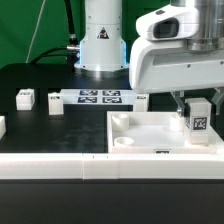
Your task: Assemble one leg
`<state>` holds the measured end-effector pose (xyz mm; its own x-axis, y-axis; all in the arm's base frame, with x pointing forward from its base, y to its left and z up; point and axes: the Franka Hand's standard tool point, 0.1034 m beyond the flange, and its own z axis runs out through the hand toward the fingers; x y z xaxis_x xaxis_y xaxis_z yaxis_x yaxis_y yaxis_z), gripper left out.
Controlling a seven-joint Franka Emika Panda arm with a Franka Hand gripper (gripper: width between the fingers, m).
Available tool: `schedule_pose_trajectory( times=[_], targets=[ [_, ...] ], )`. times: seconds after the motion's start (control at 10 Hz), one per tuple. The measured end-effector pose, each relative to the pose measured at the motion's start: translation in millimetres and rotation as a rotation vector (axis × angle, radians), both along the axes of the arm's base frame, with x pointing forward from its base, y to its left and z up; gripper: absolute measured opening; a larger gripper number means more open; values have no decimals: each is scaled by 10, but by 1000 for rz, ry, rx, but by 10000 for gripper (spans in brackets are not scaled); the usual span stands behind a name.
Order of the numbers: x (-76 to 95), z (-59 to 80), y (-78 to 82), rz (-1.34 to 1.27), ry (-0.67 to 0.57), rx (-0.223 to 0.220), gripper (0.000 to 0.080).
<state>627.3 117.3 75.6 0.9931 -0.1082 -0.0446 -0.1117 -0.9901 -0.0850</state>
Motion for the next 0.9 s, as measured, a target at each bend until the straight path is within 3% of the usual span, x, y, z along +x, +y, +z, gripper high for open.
schedule_pose_trajectory(
  times=[0.9],
  targets=[
    [9, -18, -27, -1034, 75, -17, 292]
  ],
)
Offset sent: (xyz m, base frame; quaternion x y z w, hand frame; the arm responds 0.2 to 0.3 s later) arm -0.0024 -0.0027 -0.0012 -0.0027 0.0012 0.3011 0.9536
